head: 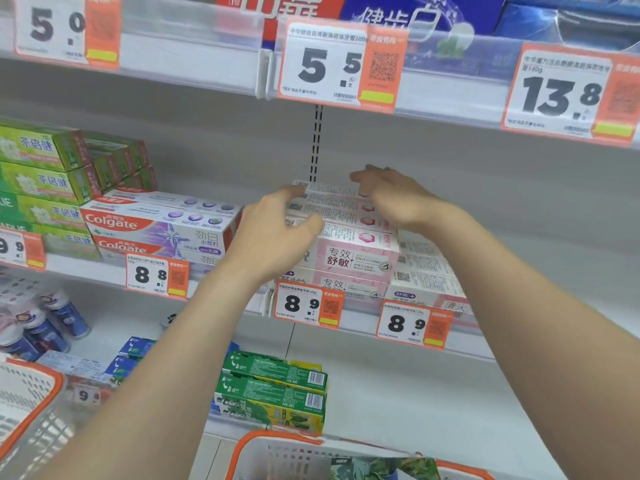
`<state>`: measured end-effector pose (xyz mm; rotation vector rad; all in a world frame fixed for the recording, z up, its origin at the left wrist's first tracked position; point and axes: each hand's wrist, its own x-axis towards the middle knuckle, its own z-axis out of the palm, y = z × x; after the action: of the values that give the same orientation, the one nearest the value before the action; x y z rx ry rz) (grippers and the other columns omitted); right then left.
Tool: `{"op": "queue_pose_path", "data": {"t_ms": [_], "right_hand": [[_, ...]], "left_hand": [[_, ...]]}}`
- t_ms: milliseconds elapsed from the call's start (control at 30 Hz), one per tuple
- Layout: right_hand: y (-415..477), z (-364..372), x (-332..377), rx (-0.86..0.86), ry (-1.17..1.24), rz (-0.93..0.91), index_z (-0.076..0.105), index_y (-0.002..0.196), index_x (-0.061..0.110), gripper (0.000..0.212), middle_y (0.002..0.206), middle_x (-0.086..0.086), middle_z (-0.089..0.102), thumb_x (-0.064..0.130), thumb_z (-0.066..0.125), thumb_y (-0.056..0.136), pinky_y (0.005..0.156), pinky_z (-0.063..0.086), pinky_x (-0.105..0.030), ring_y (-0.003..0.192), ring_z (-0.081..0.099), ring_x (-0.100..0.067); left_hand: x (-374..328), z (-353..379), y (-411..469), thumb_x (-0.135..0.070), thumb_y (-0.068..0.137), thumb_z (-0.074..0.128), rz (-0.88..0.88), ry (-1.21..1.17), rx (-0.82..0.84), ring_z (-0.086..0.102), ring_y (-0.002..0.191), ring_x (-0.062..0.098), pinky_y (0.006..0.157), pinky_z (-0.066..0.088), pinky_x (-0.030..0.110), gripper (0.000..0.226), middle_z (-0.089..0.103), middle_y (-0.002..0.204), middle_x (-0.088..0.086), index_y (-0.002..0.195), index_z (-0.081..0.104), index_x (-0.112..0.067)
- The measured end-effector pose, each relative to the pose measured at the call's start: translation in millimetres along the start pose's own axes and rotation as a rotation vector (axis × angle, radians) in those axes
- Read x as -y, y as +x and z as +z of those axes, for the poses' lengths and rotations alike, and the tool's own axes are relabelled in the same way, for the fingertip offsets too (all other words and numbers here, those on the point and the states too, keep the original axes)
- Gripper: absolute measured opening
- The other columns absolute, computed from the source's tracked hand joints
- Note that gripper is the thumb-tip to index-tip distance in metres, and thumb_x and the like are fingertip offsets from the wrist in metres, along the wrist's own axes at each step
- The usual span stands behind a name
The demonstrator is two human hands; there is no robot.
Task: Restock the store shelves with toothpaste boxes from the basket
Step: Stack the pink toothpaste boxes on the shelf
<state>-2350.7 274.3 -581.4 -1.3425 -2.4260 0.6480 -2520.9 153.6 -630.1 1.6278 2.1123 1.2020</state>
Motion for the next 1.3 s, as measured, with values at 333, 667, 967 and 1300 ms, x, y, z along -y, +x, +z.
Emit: {"op": "queue_pose_path", "data": {"t_ms": [333,667,967,1300], "right_hand": [[11.8,12.7,-8.9,0.078,-0.235,-0.038,0.035,0.16,0.043,0.05,0.169,0.008,0.031,0.045,0.02,0.112,0.121,0.02,-0.032,0.156,0.026,-0.022],[5.1,11.2,-12.2,0.061,-0.254,-0.068,0.037,0.161,0.036,0.05,0.168,0.006,0.034,0.04,0.03,0.112,0.109,0.022,-0.023,0.155,0.029,-0.022],[-0.6,12.6,-13.1,0.055,-0.25,-0.099,0.034,0.162,0.032,0.051,0.168,0.004,0.033,0.036,0.033,0.111,0.107,0.022,-0.023,0.155,0.028,-0.022],[-55.3,31.4,-13.5,-0.551,0.2,-0.055,0.066,0.13,0.015,0.038,0.129,-0.003,0.069,0.021,0.039,0.105,0.091,0.043,-0.026,0.117,0.061,-0.01]], "left_hand": [[0.3,4.5,-1.1,-0.038,0.094,0.062,0.096,0.063,-0.005,0.047,0.141,0.013,0.099,0.028,0.017,0.051,0.059,0.15,-0.008,0.143,0.063,-0.023],[0.0,5.2,-2.9,-0.039,0.094,0.064,0.088,0.037,-0.018,0.047,0.141,0.013,0.101,0.027,0.016,0.053,0.058,0.151,-0.007,0.144,0.063,-0.022],[4.3,4.5,-2.6,-0.042,0.091,0.071,0.009,-0.05,-0.044,0.052,0.137,0.014,0.108,0.039,0.027,0.06,0.059,0.148,-0.007,0.146,0.059,-0.023],[1.0,21.1,-25.4,-0.042,0.094,0.064,-0.186,-0.198,-0.186,0.047,0.137,0.023,0.095,0.033,0.03,0.073,0.053,0.15,0.003,0.155,0.036,-0.014]]}}
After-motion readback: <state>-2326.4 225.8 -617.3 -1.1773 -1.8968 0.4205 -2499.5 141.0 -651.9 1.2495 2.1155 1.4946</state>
